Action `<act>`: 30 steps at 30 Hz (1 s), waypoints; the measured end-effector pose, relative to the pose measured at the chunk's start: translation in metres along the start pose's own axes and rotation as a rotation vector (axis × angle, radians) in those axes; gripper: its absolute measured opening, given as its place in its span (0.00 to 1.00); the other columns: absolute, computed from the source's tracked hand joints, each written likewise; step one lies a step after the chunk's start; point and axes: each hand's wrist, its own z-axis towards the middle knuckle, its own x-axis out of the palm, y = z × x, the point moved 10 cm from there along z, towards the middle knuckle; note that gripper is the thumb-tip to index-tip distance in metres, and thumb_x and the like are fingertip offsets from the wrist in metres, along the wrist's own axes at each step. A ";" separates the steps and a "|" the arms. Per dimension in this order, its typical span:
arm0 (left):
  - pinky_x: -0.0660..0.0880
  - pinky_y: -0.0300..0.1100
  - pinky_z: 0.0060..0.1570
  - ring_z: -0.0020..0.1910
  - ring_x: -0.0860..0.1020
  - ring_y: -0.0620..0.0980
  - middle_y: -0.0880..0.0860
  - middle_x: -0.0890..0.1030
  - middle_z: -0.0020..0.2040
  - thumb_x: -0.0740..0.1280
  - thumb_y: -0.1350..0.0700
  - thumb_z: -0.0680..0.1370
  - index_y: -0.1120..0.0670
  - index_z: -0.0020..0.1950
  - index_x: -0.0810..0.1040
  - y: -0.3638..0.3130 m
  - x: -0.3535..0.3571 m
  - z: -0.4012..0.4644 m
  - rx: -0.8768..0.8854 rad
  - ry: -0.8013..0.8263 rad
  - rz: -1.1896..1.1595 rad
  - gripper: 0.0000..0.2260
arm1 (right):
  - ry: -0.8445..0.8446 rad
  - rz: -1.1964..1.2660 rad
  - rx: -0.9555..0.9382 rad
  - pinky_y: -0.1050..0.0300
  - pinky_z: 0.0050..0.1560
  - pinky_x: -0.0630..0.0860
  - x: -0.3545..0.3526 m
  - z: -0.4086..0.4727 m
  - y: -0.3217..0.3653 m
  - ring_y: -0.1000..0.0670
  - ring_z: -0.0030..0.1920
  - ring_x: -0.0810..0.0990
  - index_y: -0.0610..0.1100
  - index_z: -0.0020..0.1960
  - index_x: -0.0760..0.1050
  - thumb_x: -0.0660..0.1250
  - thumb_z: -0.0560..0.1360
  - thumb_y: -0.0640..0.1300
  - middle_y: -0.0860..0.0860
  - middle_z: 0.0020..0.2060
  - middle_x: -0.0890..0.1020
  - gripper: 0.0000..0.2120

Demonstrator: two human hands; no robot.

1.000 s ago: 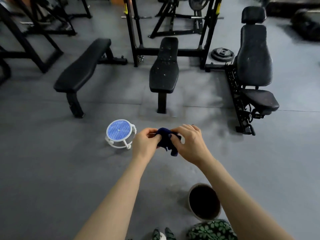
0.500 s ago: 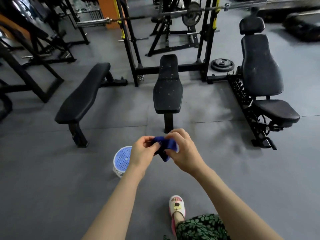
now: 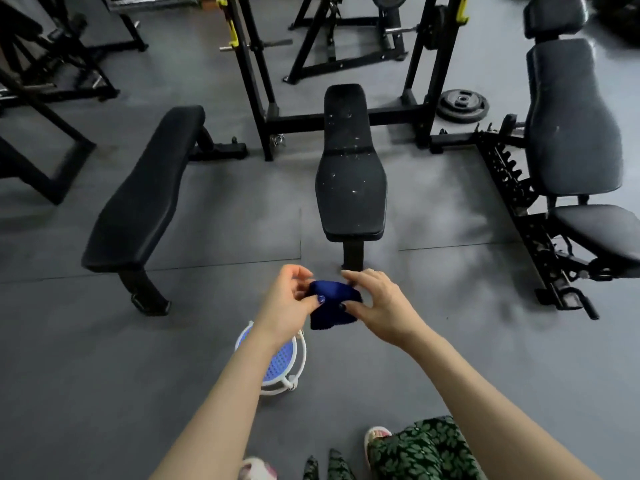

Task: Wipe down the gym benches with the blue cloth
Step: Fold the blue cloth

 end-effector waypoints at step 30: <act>0.72 0.31 0.49 0.45 0.78 0.40 0.46 0.81 0.48 0.64 0.64 0.77 0.51 0.51 0.81 0.047 -0.005 0.439 0.198 0.442 0.719 0.11 | -0.231 0.259 0.720 0.46 0.43 0.77 0.060 0.289 -0.195 0.44 0.41 0.77 0.47 0.50 0.65 0.67 0.72 0.37 0.49 0.42 0.78 0.13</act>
